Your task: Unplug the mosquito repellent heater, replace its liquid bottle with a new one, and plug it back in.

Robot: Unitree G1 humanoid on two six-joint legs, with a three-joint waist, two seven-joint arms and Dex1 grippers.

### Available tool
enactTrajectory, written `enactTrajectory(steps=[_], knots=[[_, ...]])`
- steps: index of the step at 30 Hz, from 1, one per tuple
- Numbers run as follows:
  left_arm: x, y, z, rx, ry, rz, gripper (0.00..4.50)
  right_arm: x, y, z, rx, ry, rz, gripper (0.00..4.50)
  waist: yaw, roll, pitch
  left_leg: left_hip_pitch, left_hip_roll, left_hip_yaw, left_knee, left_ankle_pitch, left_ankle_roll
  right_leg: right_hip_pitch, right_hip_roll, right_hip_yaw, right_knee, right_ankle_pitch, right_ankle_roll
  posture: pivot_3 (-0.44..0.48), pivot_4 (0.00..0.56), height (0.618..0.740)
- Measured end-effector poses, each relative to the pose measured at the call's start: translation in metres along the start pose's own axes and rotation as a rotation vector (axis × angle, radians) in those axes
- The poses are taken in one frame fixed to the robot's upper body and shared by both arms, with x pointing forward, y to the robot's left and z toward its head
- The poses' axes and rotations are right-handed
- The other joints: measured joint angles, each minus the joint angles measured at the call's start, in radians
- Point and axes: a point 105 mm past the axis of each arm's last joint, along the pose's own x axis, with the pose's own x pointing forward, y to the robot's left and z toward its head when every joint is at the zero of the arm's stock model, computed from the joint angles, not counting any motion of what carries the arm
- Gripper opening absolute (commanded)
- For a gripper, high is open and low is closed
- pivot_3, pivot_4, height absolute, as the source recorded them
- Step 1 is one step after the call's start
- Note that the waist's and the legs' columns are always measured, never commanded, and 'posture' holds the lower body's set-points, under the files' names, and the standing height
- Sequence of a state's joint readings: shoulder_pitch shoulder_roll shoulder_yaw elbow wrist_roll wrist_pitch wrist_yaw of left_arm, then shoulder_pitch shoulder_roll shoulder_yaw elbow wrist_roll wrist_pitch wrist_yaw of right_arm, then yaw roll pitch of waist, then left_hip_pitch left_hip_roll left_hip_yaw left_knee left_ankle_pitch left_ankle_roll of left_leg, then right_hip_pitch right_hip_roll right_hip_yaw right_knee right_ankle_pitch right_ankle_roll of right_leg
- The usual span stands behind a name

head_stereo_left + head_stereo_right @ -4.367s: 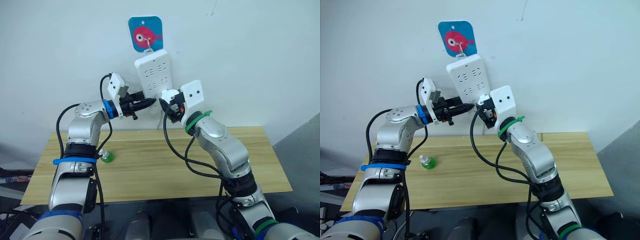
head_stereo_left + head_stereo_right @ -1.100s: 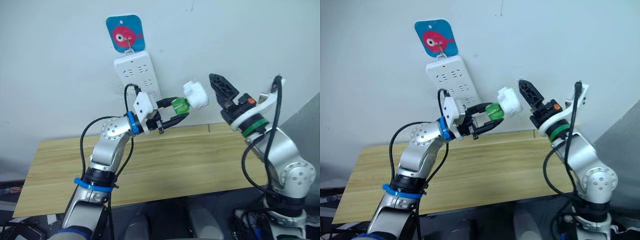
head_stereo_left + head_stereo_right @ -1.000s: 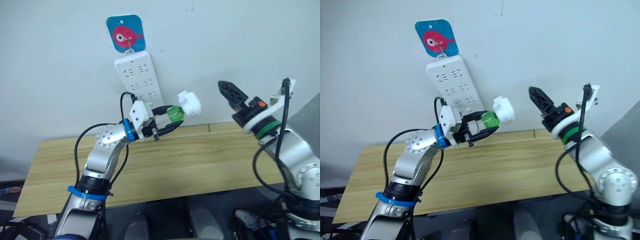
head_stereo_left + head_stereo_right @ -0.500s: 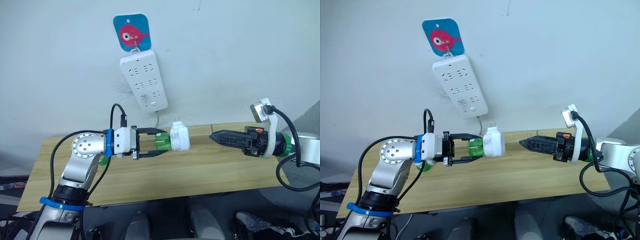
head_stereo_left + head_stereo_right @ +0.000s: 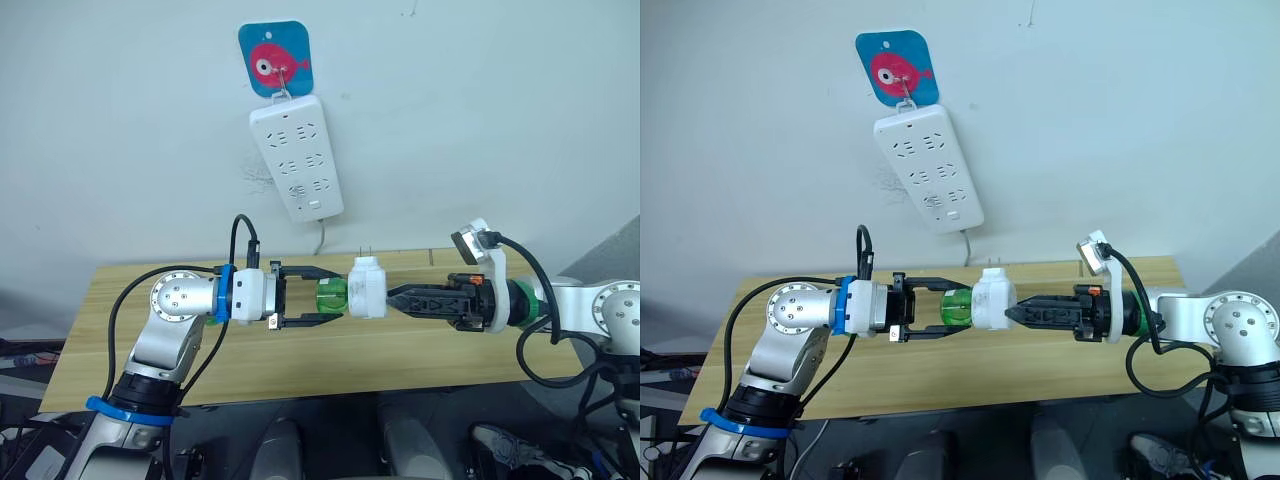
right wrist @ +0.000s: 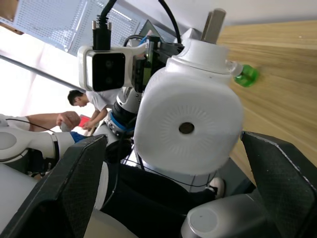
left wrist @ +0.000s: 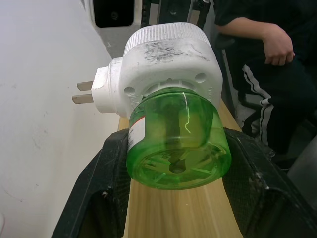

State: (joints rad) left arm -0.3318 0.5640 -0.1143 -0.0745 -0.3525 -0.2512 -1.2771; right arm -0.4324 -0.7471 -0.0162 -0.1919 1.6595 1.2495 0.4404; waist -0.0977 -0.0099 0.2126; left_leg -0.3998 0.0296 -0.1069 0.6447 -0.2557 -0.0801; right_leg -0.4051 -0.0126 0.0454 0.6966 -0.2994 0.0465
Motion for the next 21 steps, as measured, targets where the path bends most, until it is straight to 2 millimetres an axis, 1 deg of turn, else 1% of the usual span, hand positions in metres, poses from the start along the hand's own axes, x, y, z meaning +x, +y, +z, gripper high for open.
enactTrajectory(steps=[6,17,19,21], knots=[[0.003,-0.002,0.002,0.002,-0.011,-0.01,2.23,0.004,0.0,0.001,-0.011,0.003,0.007,4.5,0.003,0.0,0.0,0.0,0.0,0.0,0.0,0.0,0.0,0.0,0.0,0.0,0.0,0.0,0.0,-0.117,0.204,0.725],[0.007,-0.005,0.007,0.027,-0.033,-0.025,2.23,0.021,0.002,-0.002,0.005,0.02,0.061,4.5,0.004,0.0,0.0,0.0,0.0,0.0,0.0,0.0,0.0,0.0,0.0,0.0,0.0,0.0,0.0,-0.12,0.204,0.725],[0.007,-0.005,0.007,0.03,-0.034,-0.025,2.23,0.022,0.002,-0.001,0.001,0.022,0.057,4.14,0.004,0.0,0.0,0.0,0.0,0.0,0.0,0.0,0.0,0.0,0.0,0.0,0.0,0.0,0.0,-0.12,0.204,0.725],[0.007,-0.005,0.008,0.034,-0.039,-0.026,2.23,0.022,0.0,-0.001,0.009,0.021,0.047,3.6,0.004,0.0,0.001,0.0,0.0,0.0,0.0,0.0,0.0,0.0,0.0,0.0,0.0,0.0,0.0,-0.12,0.206,0.725]])
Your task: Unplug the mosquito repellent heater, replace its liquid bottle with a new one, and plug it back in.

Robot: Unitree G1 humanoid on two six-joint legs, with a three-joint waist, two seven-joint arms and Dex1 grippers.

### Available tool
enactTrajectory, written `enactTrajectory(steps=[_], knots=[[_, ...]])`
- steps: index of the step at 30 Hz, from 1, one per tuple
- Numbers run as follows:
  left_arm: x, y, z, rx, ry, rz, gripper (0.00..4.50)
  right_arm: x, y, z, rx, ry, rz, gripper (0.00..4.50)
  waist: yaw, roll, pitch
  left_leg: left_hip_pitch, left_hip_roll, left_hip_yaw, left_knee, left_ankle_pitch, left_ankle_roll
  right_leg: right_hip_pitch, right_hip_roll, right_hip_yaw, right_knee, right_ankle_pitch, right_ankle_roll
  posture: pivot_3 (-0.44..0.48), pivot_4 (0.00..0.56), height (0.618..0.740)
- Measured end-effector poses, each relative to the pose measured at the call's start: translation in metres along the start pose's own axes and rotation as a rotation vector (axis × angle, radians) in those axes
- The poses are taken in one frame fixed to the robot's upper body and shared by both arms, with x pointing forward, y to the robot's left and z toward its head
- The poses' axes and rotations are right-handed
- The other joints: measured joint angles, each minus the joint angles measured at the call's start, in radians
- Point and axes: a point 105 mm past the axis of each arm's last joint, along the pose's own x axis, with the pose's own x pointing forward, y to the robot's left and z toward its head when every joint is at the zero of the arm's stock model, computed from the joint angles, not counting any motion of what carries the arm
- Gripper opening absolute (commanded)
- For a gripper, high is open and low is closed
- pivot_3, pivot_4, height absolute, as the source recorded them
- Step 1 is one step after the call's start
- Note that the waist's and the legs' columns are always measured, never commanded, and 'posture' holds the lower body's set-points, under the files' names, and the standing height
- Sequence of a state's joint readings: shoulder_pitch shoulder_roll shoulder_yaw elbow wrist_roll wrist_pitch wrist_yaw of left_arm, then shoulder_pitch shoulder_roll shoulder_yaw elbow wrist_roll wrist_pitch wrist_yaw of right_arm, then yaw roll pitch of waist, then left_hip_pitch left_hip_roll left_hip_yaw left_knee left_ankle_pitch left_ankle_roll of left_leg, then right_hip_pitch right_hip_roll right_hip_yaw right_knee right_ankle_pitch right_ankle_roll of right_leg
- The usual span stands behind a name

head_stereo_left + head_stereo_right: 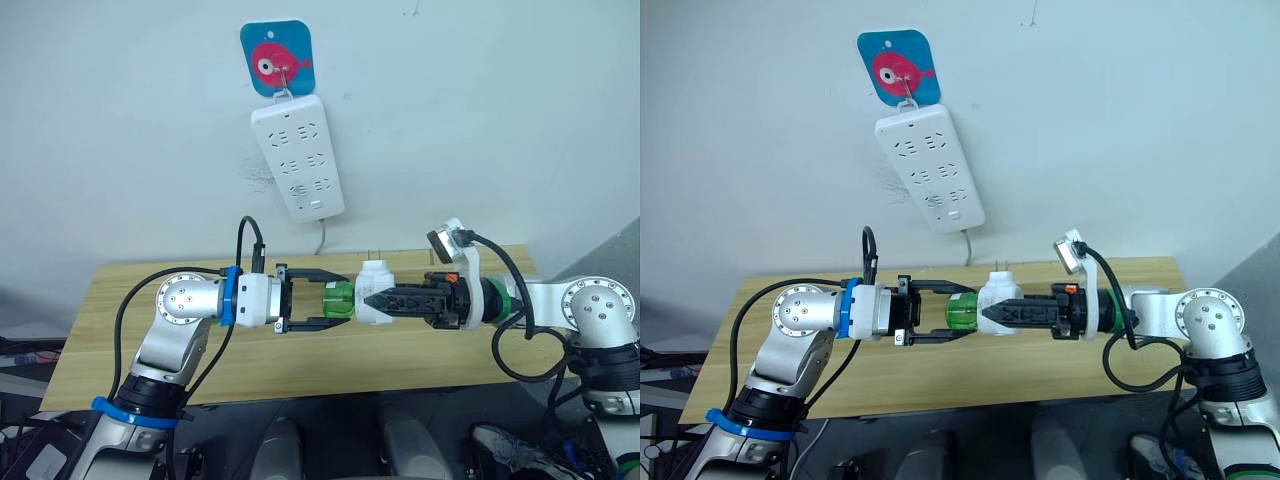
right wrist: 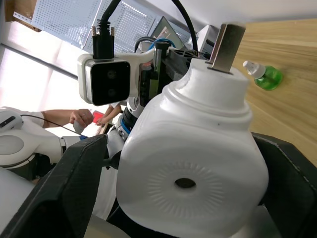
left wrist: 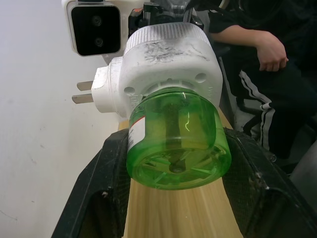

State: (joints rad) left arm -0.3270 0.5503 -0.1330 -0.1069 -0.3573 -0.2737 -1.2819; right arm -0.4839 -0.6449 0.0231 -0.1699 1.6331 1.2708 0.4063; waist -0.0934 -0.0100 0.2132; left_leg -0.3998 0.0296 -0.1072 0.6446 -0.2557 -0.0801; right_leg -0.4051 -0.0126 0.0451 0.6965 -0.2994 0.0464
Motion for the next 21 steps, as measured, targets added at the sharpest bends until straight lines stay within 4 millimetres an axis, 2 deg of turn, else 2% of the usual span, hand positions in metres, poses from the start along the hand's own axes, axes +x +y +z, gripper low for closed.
enactTrajectory(steps=[1,6,10,12,13,16,18,21], knots=[[0.0,0.0,0.0,0.003,0.0,-0.001,2.23,0.0,-0.001,-0.001,0.002,0.002,-0.004,3.29,0.0,0.0,0.0,0.0,0.0,0.0,0.0,0.0,0.0,0.0,0.0,0.0,0.0,0.0,0.0,-0.12,0.206,0.725],[-0.003,0.001,0.0,0.008,0.012,0.0,2.23,0.001,-0.003,-0.002,0.007,0.007,-0.026,3.03,0.0,0.0,0.001,0.0,0.0,0.0,0.0,0.0,0.0,0.0,0.0,0.0,0.0,0.0,0.0,-0.117,0.206,0.725],[-0.003,0.001,-0.002,-0.039,0.018,0.002,2.23,0.002,-0.004,-0.002,0.009,0.007,-0.033,3.03,0.0,0.0,0.001,0.0,0.0,0.0,0.0,0.0,0.0,0.0,0.0,0.0,0.0,0.0,0.0,-0.108,0.208,0.725],[-0.002,0.002,-0.004,-0.185,0.029,-0.009,2.23,0.001,-0.006,-0.002,0.014,0.005,-0.039,3.03,0.0,-0.001,0.003,0.0,0.0,-0.001,0.0,0.0,0.0,0.0,0.0,0.0,0.001,0.0,0.0,-0.106,0.209,0.725],[-0.002,0.003,-0.005,-0.386,0.047,-0.044,2.23,0.001,-0.007,-0.002,0.014,0.005,-0.045,3.03,0.0,-0.002,0.006,0.0,0.0,-0.002,0.0,0.0,0.0,0.0,0.0,-0.001,0.001,0.0,0.0,-0.106,0.21,0.725],[-0.007,0.01,0.005,-0.811,0.082,-0.137,2.23,0.004,-0.003,-0.002,0.009,0.005,-0.014,3.03,-0.005,-0.002,0.009,0.0,0.0,-0.003,0.0,0.0,0.0,0.0,0.001,-0.002,0.001,-0.001,0.002,-0.106,0.21,0.725],[-0.01,0.012,0.011,-0.965,0.081,-0.173,2.23,0.006,0.002,-0.001,-0.009,0.011,0.006,3.03,-0.01,-0.002,0.009,0.0,0.0,-0.002,0.0,0.0,0.0,0.0,0.001,-0.002,0.001,-0.001,0.002,-0.11,0.21,0.725],[-0.01,0.009,0.011,-1.055,0.081,-0.184,2.23,0.006,0.004,-0.002,-0.015,0.016,0.012,3.03,-0.013,-0.002,0.01,0.0,0.001,-0.002,-0.001,0.0,0.0,-0.001,0.001,-0.002,0.0,0.0,0.0,-0.111,0.211,0.725]])
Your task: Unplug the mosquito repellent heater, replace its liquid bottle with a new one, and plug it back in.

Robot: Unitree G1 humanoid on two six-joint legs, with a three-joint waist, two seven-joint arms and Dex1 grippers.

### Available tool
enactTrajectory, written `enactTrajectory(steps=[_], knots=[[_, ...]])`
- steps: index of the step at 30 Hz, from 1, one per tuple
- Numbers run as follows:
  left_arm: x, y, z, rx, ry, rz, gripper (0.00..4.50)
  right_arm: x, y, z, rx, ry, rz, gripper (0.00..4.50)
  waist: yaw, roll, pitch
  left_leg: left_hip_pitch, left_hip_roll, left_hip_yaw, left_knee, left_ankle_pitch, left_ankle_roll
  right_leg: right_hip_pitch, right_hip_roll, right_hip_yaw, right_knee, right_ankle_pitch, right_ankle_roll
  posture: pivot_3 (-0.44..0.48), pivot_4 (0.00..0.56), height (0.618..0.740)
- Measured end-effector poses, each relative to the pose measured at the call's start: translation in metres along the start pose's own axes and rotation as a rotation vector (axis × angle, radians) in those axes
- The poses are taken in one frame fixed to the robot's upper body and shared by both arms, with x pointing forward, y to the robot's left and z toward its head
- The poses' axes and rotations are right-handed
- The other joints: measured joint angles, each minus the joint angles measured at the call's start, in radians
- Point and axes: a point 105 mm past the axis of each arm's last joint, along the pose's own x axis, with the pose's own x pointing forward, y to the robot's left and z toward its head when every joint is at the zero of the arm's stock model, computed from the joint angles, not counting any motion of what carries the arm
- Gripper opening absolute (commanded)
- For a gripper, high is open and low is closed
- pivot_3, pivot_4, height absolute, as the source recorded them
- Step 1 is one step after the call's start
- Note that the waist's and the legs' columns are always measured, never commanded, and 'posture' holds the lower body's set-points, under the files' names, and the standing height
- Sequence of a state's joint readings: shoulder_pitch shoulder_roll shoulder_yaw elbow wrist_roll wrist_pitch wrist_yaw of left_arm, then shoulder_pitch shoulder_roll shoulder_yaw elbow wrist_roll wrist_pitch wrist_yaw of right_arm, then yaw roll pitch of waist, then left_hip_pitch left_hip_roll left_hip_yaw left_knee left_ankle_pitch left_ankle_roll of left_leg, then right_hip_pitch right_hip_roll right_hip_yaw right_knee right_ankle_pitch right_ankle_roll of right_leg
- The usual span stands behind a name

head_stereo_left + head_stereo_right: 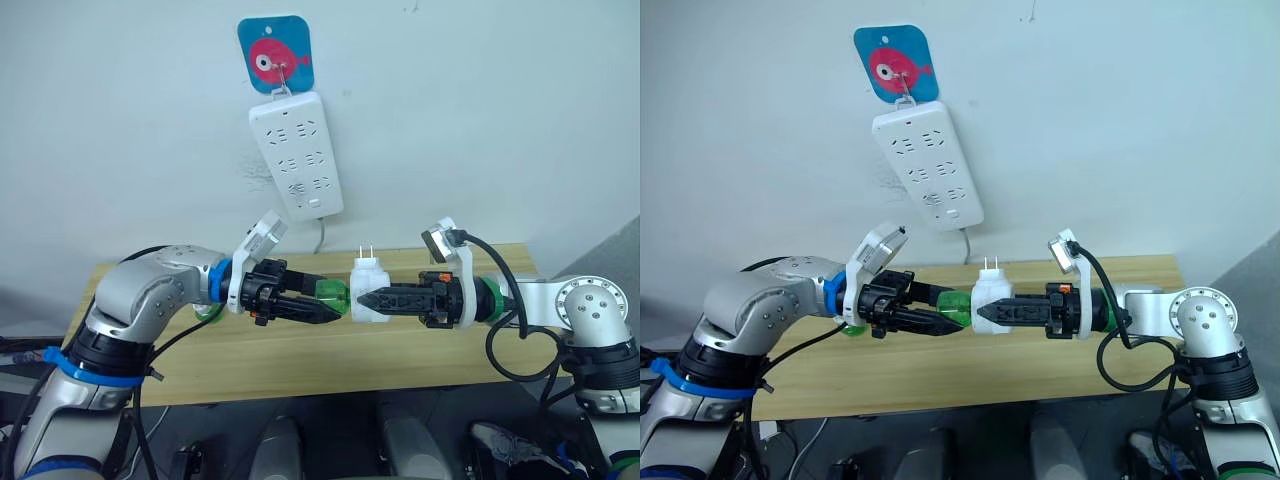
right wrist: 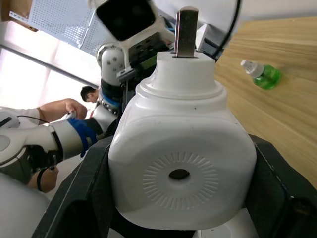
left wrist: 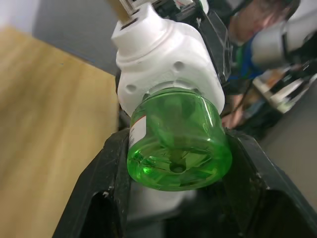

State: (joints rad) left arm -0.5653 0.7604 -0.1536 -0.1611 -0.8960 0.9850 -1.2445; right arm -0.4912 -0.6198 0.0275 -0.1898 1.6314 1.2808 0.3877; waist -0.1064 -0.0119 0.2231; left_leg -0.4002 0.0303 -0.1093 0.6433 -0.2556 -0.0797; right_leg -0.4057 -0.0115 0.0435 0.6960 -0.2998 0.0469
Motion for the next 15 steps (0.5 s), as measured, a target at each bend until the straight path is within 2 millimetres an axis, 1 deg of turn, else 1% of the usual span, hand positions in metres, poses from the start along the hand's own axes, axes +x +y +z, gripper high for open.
enactTrajectory(steps=[2,4,7,10,11,12,15], knots=[[0.001,0.001,-0.001,0.038,-0.001,0.018,2.95,-0.001,-0.001,0.0,0.0,-0.003,-0.008,3.03,0.0,0.001,0.001,0.0,0.0,0.0,-0.001,0.0,0.0,0.0,0.0,0.0,0.0,0.0,0.0,-0.111,0.212,0.725],[0.0,0.006,-0.005,0.095,0.002,0.067,3.5,-0.001,-0.002,0.0,0.002,-0.004,-0.018,3.03,0.0,0.001,0.001,0.0,0.001,0.001,-0.001,0.0,0.0,-0.001,0.0,0.0,0.0,0.0,-0.001,-0.115,0.213,0.725],[-0.003,0.014,-0.017,0.235,0.006,0.153,4.45,-0.001,-0.003,-0.001,0.01,-0.008,-0.024,3.03,0.002,0.002,0.002,0.0,0.001,0.002,-0.001,0.0,0.0,-0.001,0.0,0.001,0.0,0.0,-0.001,-0.119,0.212,0.725],[-0.009,0.023,-0.035,0.42,-0.015,0.253,4.5,0.0,0.001,0.0,0.017,-0.015,0.008,3.03,0.007,0.002,0.002,0.0,0.001,0.002,0.0,0.0,0.0,-0.001,0.0,0.002,0.0,0.0,-0.001,-0.123,0.215,0.725],[-0.009,0.023,-0.038,0.447,-0.015,0.262,4.5,-0.001,0.002,0.0,0.017,-0.015,0.01,3.03,0.01,0.002,0.002,0.0,0.001,0.002,0.0,0.0,0.0,-0.001,0.0,0.002,0.0,0.0,-0.001,-0.123,0.214,0.725],[-0.01,0.021,-0.04,0.536,-0.027,0.28,4.5,0.0,0.002,0.0,0.017,-0.016,0.011,3.03,0.014,0.002,0.002,0.0,0.001,0.003,0.0,0.0,0.0,-0.001,-0.001,0.002,0.0,0.0,-0.001,-0.12,0.216,0.725],[-0.005,0.015,-0.037,0.685,-0.082,0.288,4.5,0.0,0.002,0.0,0.015,-0.017,0.008,3.03,0.024,0.001,0.003,0.0,0.0,0.002,0.001,0.0,0.0,-0.001,-0.001,0.002,0.0,0.0,-0.001,-0.119,0.216,0.725]])
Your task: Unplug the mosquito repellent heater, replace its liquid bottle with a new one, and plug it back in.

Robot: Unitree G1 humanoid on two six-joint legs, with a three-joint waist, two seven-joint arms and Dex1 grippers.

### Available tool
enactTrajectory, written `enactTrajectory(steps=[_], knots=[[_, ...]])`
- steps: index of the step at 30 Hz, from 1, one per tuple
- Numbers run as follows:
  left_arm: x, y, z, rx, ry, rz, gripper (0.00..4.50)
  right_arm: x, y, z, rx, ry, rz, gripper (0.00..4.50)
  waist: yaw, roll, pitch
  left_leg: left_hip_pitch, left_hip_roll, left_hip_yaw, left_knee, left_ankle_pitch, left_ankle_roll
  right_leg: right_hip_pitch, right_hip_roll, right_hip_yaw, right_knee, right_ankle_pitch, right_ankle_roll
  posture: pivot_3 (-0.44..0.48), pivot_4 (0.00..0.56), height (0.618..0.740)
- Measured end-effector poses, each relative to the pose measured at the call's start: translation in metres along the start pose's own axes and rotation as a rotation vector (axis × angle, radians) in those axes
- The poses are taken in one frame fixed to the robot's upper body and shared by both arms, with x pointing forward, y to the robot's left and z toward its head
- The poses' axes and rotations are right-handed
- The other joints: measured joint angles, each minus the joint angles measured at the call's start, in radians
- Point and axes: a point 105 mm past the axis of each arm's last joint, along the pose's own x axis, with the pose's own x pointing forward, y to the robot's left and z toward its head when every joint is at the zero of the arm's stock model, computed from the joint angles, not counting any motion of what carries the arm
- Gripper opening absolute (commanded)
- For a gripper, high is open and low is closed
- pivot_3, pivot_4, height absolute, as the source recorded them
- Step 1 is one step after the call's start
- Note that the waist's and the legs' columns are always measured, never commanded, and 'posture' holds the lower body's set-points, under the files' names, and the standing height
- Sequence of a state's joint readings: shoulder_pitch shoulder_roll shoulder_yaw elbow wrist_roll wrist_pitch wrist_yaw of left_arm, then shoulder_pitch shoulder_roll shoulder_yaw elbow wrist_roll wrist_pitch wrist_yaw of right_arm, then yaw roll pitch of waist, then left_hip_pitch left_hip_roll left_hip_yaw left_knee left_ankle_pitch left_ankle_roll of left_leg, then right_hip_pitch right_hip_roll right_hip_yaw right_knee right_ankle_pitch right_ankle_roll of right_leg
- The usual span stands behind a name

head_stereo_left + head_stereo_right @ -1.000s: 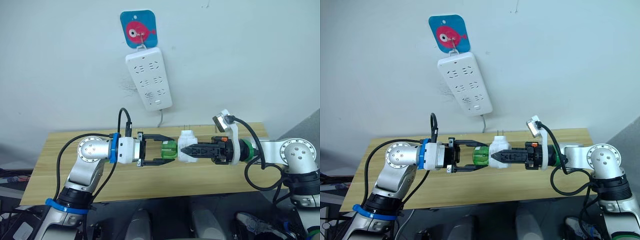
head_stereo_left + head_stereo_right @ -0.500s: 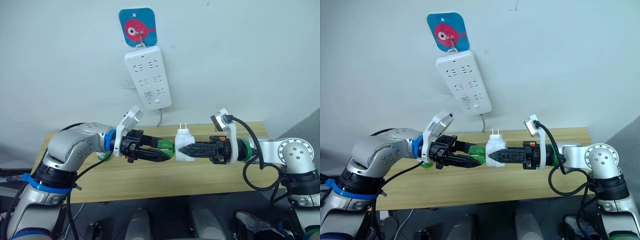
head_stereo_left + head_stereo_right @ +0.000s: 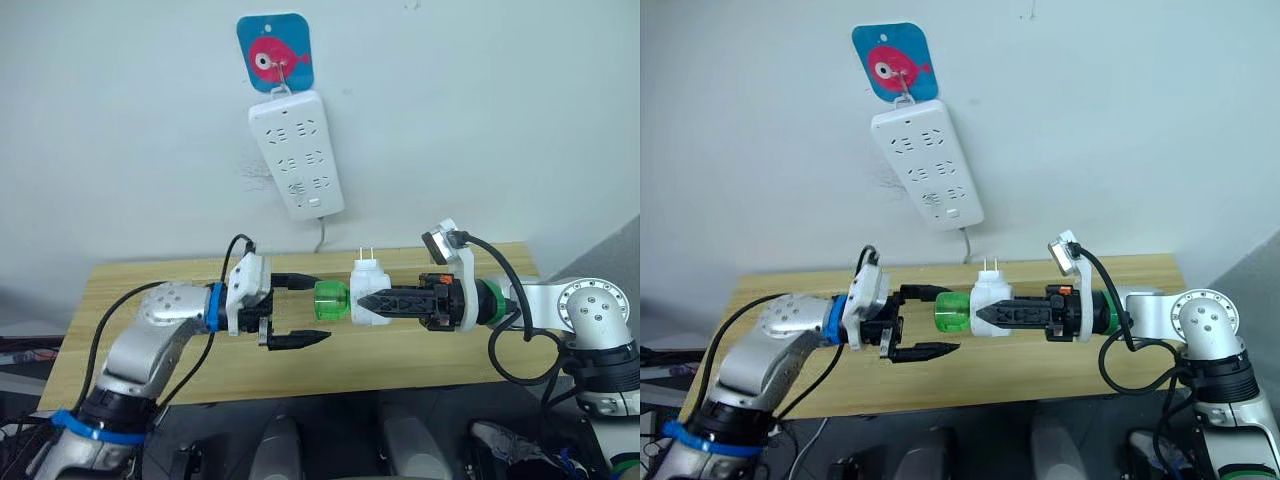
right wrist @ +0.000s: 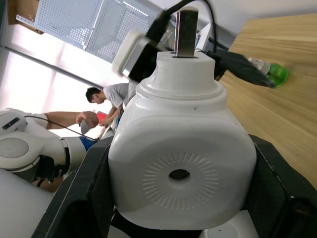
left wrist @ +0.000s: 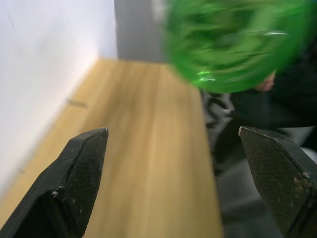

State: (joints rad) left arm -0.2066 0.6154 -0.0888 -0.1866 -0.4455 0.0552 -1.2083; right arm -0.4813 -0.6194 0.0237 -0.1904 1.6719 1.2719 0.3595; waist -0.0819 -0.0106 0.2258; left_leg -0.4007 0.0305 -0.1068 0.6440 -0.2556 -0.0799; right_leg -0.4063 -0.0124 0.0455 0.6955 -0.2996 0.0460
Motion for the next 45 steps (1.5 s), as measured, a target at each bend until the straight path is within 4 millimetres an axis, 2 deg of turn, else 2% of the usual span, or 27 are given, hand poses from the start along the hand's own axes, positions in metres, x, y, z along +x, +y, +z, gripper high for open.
enactTrajectory(steps=[8,11,14,20,24,26,30,34,40,41,45], knots=[[0.006,0.009,0.033,0.287,-0.13,0.035,4.5,0.0,0.0,0.001,-0.004,-0.003,-0.006,3.03,0.001,0.0,0.0,0.0,-0.001,0.0,0.0,0.0,0.0,0.0,0.0,0.0,0.0,0.0,0.0,-0.122,0.217,0.725],[0.007,0.011,0.035,0.321,-0.132,0.024,4.5,0.0,-0.001,0.002,-0.006,-0.009,-0.008,3.03,-0.002,0.0,0.001,0.0,-0.001,0.0,0.0,0.0,0.0,0.0,0.0,0.0,0.0,0.0,0.0,-0.124,0.217,0.725],[0.009,0.009,0.034,0.346,-0.131,0.003,3.93,0.0,-0.001,0.002,-0.006,-0.01,-0.013,3.03,-0.005,0.0,0.001,0.0,-0.001,0.0,0.0,0.0,0.0,0.0,0.0,0.0,0.0,0.0,0.0,-0.125,0.217,0.725],[0.011,0.005,0.033,0.358,-0.128,-0.04,2.27,0.0,-0.001,0.004,-0.009,-0.02,-0.016,3.03,-0.005,0.0,0.002,0.0,-0.001,0.0,0.0,0.0,0.0,0.0,0.0,0.0,0.0,0.0,0.0,-0.122,0.217,0.725],[0.01,0.008,0.035,0.305,-0.099,-0.065,2.27,0.0,-0.003,0.004,-0.009,-0.031,-0.019,3.03,-0.005,0.0,0.002,0.0,-0.001,-0.001,0.0,0.0,0.0,0.0,0.0,0.0,0.001,0.0,0.0,-0.118,0.215,0.725],[0.011,0.009,0.035,0.207,-0.064,-0.088,2.27,0.0,-0.004,0.003,-0.007,-0.032,-0.025,3.03,-0.006,-0.001,0.003,0.0,-0.001,-0.001,0.0,0.0,0.0,0.0,0.0,-0.001,0.001,0.0,0.0,-0.113,0.211,0.725],[0.009,0.016,0.037,-0.295,0.052,-0.176,2.27,0.001,-0.006,0.002,-0.014,-0.031,-0.03,3.03,-0.009,-0.002,0.009,0.0,-0.001,-0.003,0.001,0.0,0.0,0.0,0.001,-0.002,0.002,-0.001,0.002,-0.123,0.214,0.725],[0.004,0.015,0.045,-0.631,0.081,-0.246,2.27,0.005,0.0,0.0,-0.032,-0.016,-0.002,3.03,-0.018,-0.001,0.012,0.0,0.0,-0.002,0.0,0.0,0.0,0.0,0.001,-0.002,0.001,-0.001,0.002,-0.133,0.217,0.725],[0.005,0.012,0.043,-0.608,0.094,-0.249,2.27,0.005,0.0,-0.001,-0.033,-0.009,-0.008,3.03,-0.021,-0.002,0.015,0.0,0.0,-0.002,-0.002,0.0,0.0,-0.001,0.001,-0.002,0.0,0.0,0.0,-0.131,0.217,0.725],[0.005,0.012,0.042,-0.576,0.094,-0.242,3.01,0.004,-0.001,-0.002,-0.032,-0.01,-0.012,3.03,-0.021,-0.002,0.015,0.0,0.0,-0.002,-0.002,0.0,0.0,-0.001,0.001,-0.002,0.0,0.0,0.0,-0.13,0.217,0.725],[-0.001,0.016,0.022,-0.431,0.128,-0.143,4.23,-0.004,-0.006,-0.002,-0.023,-0.015,-0.058,3.03,-0.02,-0.002,0.015,0.0,0.0,0.0,-0.001,0.0,0.0,-0.001,0.0,0.0,0.0,0.0,0.0,-0.129,0.215,0.725]])
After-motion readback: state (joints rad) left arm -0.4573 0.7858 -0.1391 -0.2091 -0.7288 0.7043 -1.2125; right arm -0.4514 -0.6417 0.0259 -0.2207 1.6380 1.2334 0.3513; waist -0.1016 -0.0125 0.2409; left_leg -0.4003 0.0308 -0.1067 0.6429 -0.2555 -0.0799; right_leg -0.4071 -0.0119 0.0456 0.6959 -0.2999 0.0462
